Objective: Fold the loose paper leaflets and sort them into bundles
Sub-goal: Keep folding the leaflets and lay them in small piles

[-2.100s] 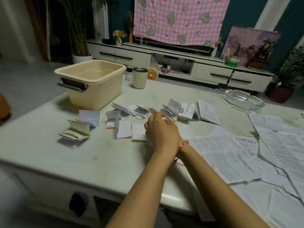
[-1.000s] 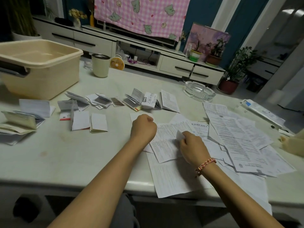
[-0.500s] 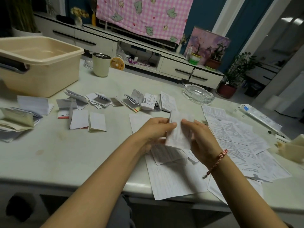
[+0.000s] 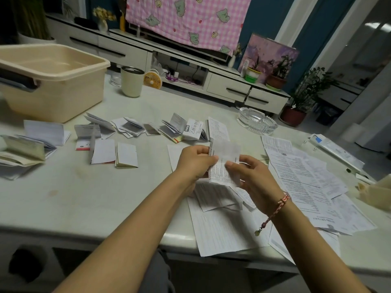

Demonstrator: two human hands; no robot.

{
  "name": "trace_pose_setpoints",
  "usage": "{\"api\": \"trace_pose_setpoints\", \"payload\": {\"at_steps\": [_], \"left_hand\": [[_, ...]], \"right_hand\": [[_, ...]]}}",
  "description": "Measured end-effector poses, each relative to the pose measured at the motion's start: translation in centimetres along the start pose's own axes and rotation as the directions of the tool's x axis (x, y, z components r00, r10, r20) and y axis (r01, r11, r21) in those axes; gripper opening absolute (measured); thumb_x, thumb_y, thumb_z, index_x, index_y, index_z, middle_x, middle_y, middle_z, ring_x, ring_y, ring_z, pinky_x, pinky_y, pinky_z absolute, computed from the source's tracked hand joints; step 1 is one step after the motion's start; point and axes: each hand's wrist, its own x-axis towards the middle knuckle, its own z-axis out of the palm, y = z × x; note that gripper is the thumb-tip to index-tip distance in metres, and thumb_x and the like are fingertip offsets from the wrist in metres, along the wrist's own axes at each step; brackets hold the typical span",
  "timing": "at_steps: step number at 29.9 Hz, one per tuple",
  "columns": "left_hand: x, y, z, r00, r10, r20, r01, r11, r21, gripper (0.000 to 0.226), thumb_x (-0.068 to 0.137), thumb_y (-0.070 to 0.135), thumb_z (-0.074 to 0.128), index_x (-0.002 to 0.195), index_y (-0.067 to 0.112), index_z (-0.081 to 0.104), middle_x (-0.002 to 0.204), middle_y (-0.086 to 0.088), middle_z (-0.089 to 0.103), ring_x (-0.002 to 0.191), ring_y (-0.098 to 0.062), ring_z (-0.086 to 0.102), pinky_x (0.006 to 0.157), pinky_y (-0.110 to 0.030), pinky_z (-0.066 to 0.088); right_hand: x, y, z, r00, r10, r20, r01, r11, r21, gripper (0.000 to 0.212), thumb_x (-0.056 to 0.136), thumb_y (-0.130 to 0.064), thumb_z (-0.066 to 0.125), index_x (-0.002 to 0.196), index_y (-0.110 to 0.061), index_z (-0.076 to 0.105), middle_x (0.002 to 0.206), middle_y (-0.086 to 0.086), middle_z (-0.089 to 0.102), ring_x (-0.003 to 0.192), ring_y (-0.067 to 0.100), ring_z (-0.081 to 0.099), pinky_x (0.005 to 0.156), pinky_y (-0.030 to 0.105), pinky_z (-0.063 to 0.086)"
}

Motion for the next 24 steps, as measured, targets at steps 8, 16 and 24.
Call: {"api": "trace_pose_setpoints", "payload": {"at_steps": [8, 16, 24], "left_hand": [[0.2, 0.0, -0.1, 0.999, -0.05, -0.002, 0.05, 0.999, -0.008, 0.022, 0.087, -0.012, 0.047, 0.087, 0.006, 0.061, 0.08, -0.007, 0.064, 0.075, -0.019, 0.065, 0.058, -0.021, 0.056], [-0.4, 0.8, -0.3, 0.966, -0.249, 0.068, 0.258, 0.95, -0.177, 0.021, 0.097, 0.018, 0.044, 0.088, 0.003, 0.056, 0.079, -0.015, 0.062, 0.066, -0.025, 0.063, 0.055, -0.03, 0.057], [-0.9, 0.6, 0.0, 0.98, -0.191, 0.057, 0.191, 0.982, 0.002, 0.01, 0.089, -0.003, 0.055, 0.091, -0.001, 0.065, 0.073, -0.009, 0.064, 0.044, -0.008, 0.062, 0.042, -0.021, 0.053]], "right_hand": [[0.2, 0.0, 0.0, 0.998, -0.03, -0.048, 0.029, 1.0, -0.009, 0.01, 0.092, -0.004, 0.052, 0.091, -0.008, 0.061, 0.094, 0.017, 0.066, 0.084, 0.026, 0.065, 0.054, 0.025, 0.051], [-0.1, -0.3, 0.1, 0.99, -0.126, -0.068, 0.129, 0.991, 0.029, 0.039, 0.082, 0.02, 0.034, 0.07, -0.007, 0.06, 0.08, 0.005, 0.062, 0.076, 0.019, 0.06, 0.061, 0.029, 0.05], [0.1, 0.1, 0.5, 0.969, -0.218, -0.114, 0.212, 0.975, -0.061, 0.043, 0.079, 0.019, 0.036, 0.068, -0.008, 0.067, 0.082, 0.004, 0.067, 0.081, 0.018, 0.062, 0.065, 0.029, 0.052]]}}
